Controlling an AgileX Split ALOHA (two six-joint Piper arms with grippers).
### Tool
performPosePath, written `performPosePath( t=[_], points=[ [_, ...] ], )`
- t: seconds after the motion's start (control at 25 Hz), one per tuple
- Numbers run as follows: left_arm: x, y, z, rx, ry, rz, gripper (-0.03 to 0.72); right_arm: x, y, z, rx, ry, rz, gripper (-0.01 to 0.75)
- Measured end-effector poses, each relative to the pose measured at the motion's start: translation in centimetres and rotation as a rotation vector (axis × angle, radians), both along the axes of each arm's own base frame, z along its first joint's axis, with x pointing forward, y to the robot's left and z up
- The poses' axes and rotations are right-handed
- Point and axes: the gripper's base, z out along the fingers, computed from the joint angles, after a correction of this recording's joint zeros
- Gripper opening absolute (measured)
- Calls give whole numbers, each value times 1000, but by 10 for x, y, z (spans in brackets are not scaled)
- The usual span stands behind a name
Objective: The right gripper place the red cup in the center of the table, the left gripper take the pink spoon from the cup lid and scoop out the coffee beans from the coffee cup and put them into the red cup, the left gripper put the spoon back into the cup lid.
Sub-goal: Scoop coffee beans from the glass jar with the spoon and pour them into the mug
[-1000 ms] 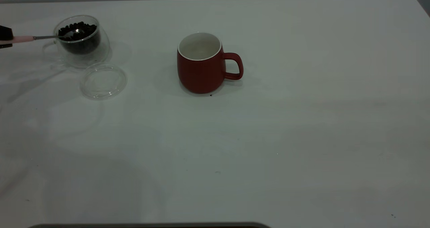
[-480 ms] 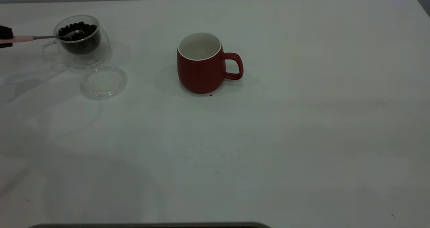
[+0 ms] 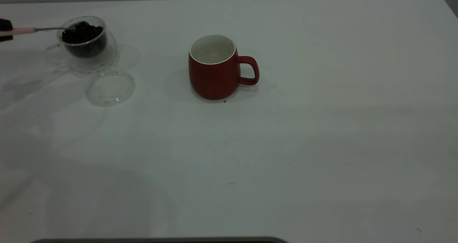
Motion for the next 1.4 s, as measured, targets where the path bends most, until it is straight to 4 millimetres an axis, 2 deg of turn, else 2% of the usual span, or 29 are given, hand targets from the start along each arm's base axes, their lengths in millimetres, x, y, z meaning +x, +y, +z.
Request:
performPosePath(
  t=[0.52,0.64,0.76,1.16,1.4],
  points=[
    [-2,-4,6,-24,-79,-65,124,0,0,0,0,0,0,591],
    [0,-11,5,-19,-76,-93,124,0,0,0,0,0,0,591],
    [6,-28,5,-20,-76,-138,124,0,0,0,0,0,0,591],
    [23,-112,5,-26,-82,-353,124,0,0,0,0,0,0,591],
    [27,-154,7,-32,-115,-446,124,0,0,0,0,0,0,591]
  ],
)
